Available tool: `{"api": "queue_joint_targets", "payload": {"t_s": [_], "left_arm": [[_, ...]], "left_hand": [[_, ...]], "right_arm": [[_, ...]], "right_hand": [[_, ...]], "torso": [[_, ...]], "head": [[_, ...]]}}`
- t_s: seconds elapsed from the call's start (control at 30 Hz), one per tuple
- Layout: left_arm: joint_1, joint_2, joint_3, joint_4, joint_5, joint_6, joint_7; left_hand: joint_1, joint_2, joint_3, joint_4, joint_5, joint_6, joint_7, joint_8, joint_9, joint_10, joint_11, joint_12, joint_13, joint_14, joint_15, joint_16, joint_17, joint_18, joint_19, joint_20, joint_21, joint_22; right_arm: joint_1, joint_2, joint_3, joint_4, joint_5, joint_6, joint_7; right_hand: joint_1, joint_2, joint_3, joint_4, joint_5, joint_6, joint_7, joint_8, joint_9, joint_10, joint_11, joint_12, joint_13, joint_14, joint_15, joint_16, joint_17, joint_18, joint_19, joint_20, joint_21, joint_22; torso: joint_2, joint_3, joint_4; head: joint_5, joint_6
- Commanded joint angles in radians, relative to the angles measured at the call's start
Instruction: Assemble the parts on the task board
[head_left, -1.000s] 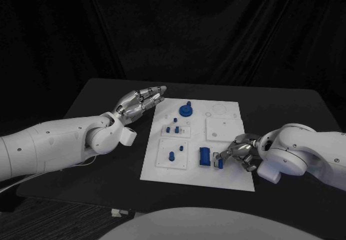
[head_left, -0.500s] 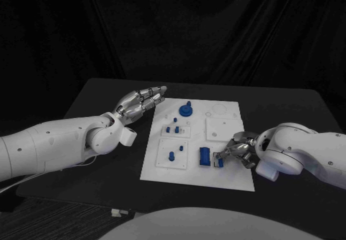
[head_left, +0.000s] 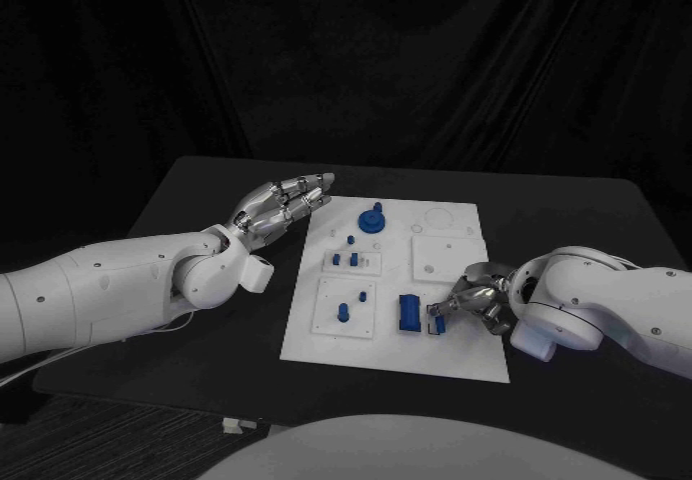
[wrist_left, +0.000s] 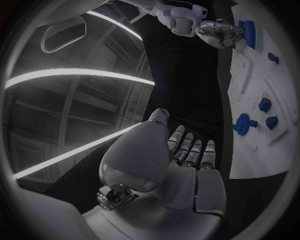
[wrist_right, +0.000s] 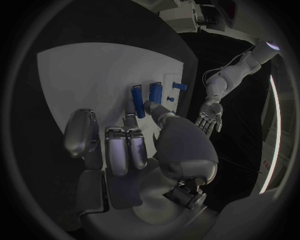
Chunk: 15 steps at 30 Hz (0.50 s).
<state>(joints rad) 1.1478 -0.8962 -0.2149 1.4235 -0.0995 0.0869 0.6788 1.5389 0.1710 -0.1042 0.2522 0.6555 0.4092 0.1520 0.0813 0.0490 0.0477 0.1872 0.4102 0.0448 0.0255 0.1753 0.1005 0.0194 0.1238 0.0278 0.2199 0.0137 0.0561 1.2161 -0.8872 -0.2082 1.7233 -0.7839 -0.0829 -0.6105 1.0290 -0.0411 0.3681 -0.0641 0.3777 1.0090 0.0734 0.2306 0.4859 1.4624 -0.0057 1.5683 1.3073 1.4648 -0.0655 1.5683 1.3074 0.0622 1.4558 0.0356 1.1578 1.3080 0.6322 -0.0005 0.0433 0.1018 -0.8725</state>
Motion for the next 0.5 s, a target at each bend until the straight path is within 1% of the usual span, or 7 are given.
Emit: {"api": "queue_joint_targets", "payload": {"t_s": [0.03,0.17,0.23,0.37,0.43,0.5], "left_arm": [[-0.002,0.001,0.001,0.001,0.001,0.014,0.069],[-0.002,0.002,0.001,0.001,0.001,0.015,0.068],[-0.002,0.002,0.001,0.000,0.001,0.016,0.068],[-0.003,0.003,0.001,0.000,0.001,0.017,0.067],[-0.003,0.002,0.001,0.001,0.001,0.017,0.067],[-0.003,0.002,0.001,0.001,0.001,0.017,0.066]], "left_hand": [[0.010,0.002,0.007,0.000,0.007,-0.001,0.035,0.006,-0.001,0.004,0.006,0.004,0.000,-0.002,0.008,0.005,0.001,-0.011,0.001,0.005,0.006,0.001],[0.010,0.002,0.007,0.000,0.007,-0.001,0.035,0.006,-0.001,0.004,0.006,0.004,0.000,-0.002,0.008,0.005,0.001,-0.011,0.001,0.005,0.006,0.001],[0.010,0.002,0.007,0.000,0.007,-0.001,0.036,0.006,-0.001,0.004,0.006,0.003,0.000,-0.002,0.008,0.005,0.001,-0.011,0.001,0.005,0.006,0.001],[0.010,0.002,0.007,0.000,0.007,-0.001,0.036,0.006,-0.001,0.004,0.006,0.003,0.000,-0.002,0.008,0.005,0.001,-0.011,0.001,0.005,0.006,0.001],[0.010,0.002,0.007,0.000,0.007,-0.001,0.036,0.006,-0.001,0.004,0.006,0.003,0.000,-0.002,0.008,0.005,0.001,-0.011,0.001,0.005,0.006,0.001],[0.011,0.002,0.008,-0.001,0.007,-0.001,0.037,0.007,-0.001,0.004,0.006,0.002,0.000,-0.002,0.008,0.005,0.001,-0.011,0.001,0.005,0.006,0.001]], "right_arm": [[-0.003,0.002,0.000,-0.001,-0.020,0.006,-0.001],[-0.004,0.005,0.000,-0.003,-0.020,0.012,-0.002],[-0.004,0.007,0.000,-0.004,-0.020,0.016,-0.003],[-0.004,0.009,0.000,-0.007,-0.020,0.021,-0.004],[-0.005,0.009,0.000,-0.008,-0.023,0.027,-0.007],[-0.005,0.010,0.000,-0.009,-0.031,0.034,-0.009]], "right_hand": [[-0.015,0.002,-0.003,0.011,-0.010,-0.004,-0.003,0.005,-0.002,0.108,0.002,0.003,0.263,0.106,-0.001,0.003,0.263,0.017,0.003,0.006,0.001,0.157],[-0.026,0.001,-0.007,0.023,-0.017,-0.005,-0.003,0.006,-0.005,0.108,0.002,0.003,0.263,0.106,-0.002,0.003,0.263,0.017,0.003,0.005,0.001,0.157],[-0.034,0.001,-0.011,0.033,-0.032,-0.004,-0.004,0.008,-0.006,0.108,0.001,0.003,0.263,0.106,-0.002,0.003,0.263,0.017,0.003,0.005,0.000,0.157],[-0.037,0.002,-0.011,0.038,-0.036,-0.003,-0.004,0.009,-0.007,0.108,0.001,0.003,0.263,0.106,-0.002,0.003,0.263,0.018,0.002,0.005,-0.003,0.156],[-0.042,-0.001,-0.015,0.045,-0.057,-0.004,-0.004,0.010,-0.010,0.108,0.001,0.003,0.263,0.106,-0.002,0.003,0.263,0.018,0.002,0.005,-0.005,0.155],[-0.044,-0.006,-0.020,0.050,-0.094,-0.005,-0.004,0.011,-0.012,0.108,0.001,0.003,0.263,0.106,-0.002,0.003,0.263,0.019,0.001,0.005,-0.006,0.155]], "torso": [[-0.001,-0.0001,0.0001],[-0.001,-0.0001,0.0002],[-0.001,-0.0002,0.0004],[-0.001,-0.0002,0.0008],[0.000,-0.0001,0.0009],[0.000,0.0000,0.0007]], "head": [[0.002,0.000],[0.001,0.000],[0.000,0.000],[0.000,0.000],[0.001,0.000],[0.001,0.000]]}}
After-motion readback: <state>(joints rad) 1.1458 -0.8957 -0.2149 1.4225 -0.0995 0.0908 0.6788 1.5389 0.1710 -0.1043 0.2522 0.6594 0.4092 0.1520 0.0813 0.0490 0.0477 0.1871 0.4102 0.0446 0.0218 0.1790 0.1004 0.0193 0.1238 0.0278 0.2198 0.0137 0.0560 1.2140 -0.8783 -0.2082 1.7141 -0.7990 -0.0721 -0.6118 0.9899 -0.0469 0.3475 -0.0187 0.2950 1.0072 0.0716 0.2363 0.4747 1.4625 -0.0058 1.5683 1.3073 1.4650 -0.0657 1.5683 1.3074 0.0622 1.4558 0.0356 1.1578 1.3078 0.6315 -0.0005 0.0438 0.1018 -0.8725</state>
